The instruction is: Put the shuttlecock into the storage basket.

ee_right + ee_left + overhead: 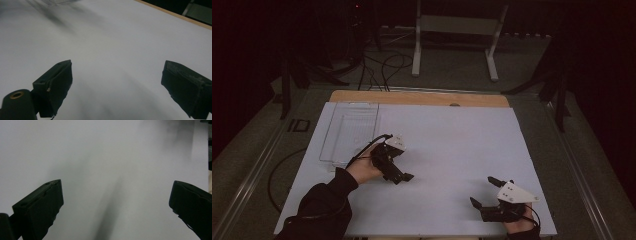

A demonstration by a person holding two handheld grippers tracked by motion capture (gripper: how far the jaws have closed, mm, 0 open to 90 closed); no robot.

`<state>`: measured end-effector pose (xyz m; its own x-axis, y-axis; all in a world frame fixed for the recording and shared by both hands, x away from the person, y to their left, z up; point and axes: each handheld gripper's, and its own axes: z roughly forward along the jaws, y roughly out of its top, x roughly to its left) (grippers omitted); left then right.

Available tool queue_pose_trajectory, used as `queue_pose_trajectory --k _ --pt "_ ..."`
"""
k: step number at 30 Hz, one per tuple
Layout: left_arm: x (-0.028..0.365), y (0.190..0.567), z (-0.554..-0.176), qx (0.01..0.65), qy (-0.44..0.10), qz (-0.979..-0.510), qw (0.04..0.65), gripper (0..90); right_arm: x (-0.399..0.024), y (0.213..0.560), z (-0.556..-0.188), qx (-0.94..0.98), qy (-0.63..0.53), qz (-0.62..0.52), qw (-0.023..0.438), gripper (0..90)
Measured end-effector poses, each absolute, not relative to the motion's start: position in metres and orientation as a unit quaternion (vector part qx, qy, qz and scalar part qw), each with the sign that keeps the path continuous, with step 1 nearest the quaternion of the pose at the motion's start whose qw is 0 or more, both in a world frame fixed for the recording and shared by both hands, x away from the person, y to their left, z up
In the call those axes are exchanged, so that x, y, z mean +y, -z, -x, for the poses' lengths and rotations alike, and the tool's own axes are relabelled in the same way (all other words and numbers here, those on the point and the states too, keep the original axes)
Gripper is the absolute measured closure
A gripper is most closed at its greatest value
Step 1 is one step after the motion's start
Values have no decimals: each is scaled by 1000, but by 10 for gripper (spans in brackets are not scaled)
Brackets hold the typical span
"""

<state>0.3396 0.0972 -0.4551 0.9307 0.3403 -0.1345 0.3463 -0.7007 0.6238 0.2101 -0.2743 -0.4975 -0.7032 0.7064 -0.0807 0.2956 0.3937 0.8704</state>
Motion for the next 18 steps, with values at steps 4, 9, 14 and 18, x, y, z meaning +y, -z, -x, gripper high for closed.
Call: queue_pose_trajectory --k 4,9,14,18 --pt "98 458 -335 187 3 -922 339 1 -275 497 -210 803 -454 -313 227 98" --pt "102 459 -328 202 -10 -917 345 1 -275 497 -210 802 -455 -313 227 98" --pt "107 462 -319 203 -22 -913 352 1 -275 497 -210 803 -455 -312 227 98" --pt "111 465 -314 205 -19 -911 357 1 -275 497 -210 803 -454 -313 226 98"
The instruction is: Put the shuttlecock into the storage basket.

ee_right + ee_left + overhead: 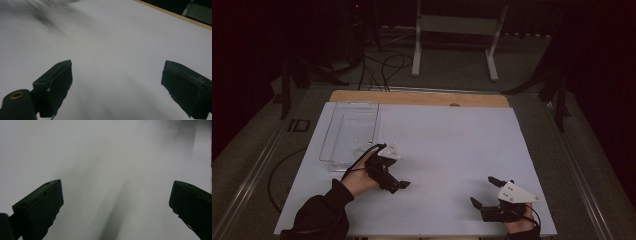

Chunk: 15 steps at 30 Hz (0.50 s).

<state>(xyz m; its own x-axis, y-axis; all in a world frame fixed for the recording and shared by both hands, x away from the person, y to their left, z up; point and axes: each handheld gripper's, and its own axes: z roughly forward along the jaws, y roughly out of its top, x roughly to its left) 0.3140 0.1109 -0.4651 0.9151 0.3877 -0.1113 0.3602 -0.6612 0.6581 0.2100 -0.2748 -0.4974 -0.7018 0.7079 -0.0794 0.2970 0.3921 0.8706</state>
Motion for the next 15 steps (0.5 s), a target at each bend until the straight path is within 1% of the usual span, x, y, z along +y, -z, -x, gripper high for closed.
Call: queue_pose_trajectory --k 5,15 --pt "117 471 -305 204 -24 -906 371 1 -275 498 -210 804 -454 -312 226 99" --pt "127 479 -300 216 -11 -901 377 1 -274 498 -210 805 -452 -312 225 98"
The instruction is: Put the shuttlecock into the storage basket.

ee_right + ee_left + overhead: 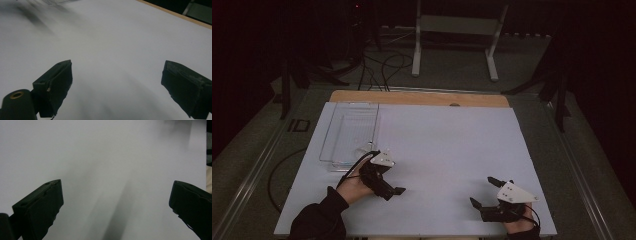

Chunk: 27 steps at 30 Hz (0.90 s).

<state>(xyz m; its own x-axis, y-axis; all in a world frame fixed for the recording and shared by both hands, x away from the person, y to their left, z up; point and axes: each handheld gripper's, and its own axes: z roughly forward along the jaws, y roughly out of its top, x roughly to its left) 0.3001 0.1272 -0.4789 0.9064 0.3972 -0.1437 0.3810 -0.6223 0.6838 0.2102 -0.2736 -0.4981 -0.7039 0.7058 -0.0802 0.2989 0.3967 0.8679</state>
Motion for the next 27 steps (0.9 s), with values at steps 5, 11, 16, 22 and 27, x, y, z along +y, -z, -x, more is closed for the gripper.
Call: queue_pose_trajectory --k 5,11,16,22,27 --pt "131 482 -295 215 -15 -901 376 1 -274 498 -210 805 -452 -312 225 98" --pt "138 488 -288 227 -17 -901 369 1 -273 498 -210 806 -450 -314 223 98" --pt "143 491 -282 227 -17 -901 369 1 -272 498 -209 806 -450 -314 222 98" --pt "149 495 -274 239 -19 -899 366 1 -272 499 -210 808 -449 -313 220 98" --pt "157 497 -269 249 -19 -895 370 1 -272 499 -210 807 -449 -312 223 98"
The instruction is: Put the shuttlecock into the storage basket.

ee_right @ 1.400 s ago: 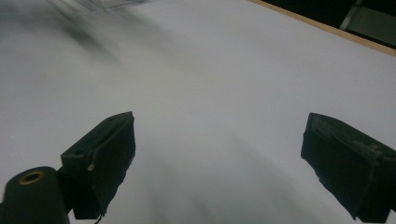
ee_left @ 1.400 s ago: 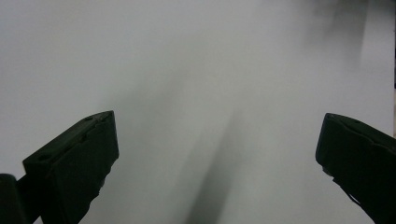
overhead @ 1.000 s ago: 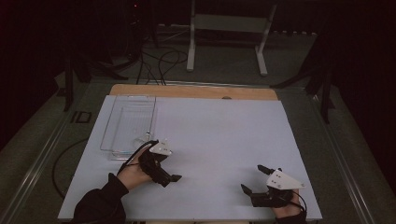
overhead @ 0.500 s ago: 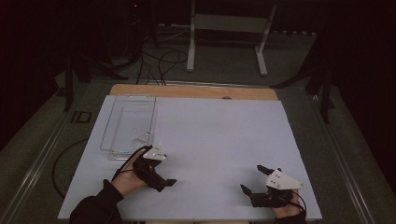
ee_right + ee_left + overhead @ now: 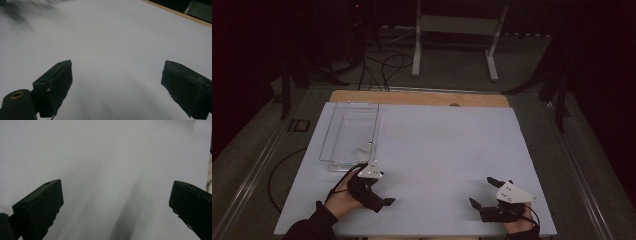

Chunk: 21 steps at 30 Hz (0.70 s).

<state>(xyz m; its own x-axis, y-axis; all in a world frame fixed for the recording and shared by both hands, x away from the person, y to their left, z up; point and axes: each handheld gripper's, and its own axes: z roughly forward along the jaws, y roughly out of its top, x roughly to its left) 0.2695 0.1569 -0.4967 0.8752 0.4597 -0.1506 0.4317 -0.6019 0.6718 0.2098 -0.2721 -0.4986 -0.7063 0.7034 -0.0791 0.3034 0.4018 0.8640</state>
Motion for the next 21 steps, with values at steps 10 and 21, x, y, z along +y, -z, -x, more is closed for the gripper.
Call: queue_pose_trajectory --k 10,21 --pt "172 499 -264 269 -26 -884 382 1 -272 499 -210 807 -449 -315 220 99" --pt "182 508 -260 285 -36 -874 391 1 -272 500 -211 808 -447 -315 219 99"
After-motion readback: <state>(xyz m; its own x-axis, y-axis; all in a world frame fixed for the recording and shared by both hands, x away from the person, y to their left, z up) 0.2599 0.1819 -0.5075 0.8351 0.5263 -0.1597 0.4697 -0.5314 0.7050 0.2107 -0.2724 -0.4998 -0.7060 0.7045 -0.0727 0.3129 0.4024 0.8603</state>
